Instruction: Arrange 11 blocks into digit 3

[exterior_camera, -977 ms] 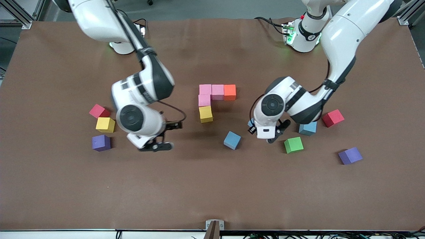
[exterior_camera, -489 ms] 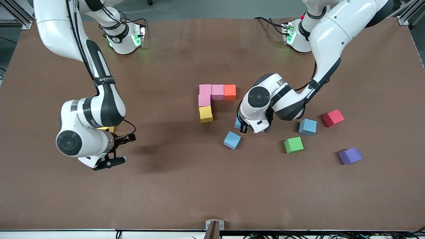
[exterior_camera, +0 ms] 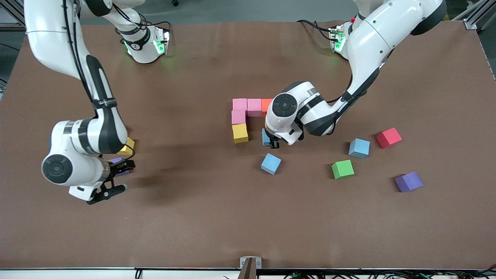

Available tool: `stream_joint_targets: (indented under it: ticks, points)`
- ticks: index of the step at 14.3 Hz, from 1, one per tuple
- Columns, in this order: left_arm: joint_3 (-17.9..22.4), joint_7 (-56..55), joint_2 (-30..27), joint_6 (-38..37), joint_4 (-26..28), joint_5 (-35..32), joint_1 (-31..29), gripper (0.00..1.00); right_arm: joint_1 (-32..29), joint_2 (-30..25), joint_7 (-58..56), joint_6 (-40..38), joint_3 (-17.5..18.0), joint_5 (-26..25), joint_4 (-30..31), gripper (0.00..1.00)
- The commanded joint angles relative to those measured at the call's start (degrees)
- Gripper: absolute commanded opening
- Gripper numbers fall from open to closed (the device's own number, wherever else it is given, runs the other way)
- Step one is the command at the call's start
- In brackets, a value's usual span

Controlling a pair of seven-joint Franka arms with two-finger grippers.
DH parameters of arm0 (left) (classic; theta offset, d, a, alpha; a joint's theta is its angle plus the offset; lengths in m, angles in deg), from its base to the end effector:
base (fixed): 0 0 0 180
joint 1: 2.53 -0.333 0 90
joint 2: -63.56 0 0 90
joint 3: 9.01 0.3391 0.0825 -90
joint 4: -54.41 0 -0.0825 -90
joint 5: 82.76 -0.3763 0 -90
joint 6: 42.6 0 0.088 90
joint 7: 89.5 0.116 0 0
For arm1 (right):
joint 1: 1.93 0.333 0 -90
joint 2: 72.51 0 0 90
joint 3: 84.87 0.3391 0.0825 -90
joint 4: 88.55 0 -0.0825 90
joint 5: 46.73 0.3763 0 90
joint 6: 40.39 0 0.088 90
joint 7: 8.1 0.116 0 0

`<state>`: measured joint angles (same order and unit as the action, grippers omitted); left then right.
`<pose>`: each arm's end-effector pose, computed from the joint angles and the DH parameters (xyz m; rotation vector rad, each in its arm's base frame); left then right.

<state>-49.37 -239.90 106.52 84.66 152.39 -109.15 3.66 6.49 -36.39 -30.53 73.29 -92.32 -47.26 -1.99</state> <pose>0.5137 -0.4337 0.2435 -2.1038 -2.2724 0.1529 0.6963 0.0258 0.2992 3.0032 0.6585 -0.2551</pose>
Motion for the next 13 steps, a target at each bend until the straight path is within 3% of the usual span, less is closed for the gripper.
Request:
stream_joint_targets:
  ticks: [1,3,6,13]
  points:
    - [2.12,-3.05,0.20,0.89,-0.33,-0.15,2.68,0.19,-3.40,-3.95,-4.55,8.20,1.31,-1.41,9.48,1.00]
    - [3.70,-3.50,0.28,2.63,-0.51,-1.90,4.96,0.19,-4.37,-4.83,-4.91,13.22,1.31,-1.41,14.31,1.00]
    - [6.26,-5.43,0.90,5.28,-0.34,-2.44,7.43,0.19,-5.07,-5.18,-4.65,13.68,1.48,-0.45,17.75,1.00]
    - [6.35,-6.84,1.69,7.65,0.01,-4.27,9.90,0.19,-5.07,-4.92,-4.64,17.09,1.48,2.46,20.04,1.00]
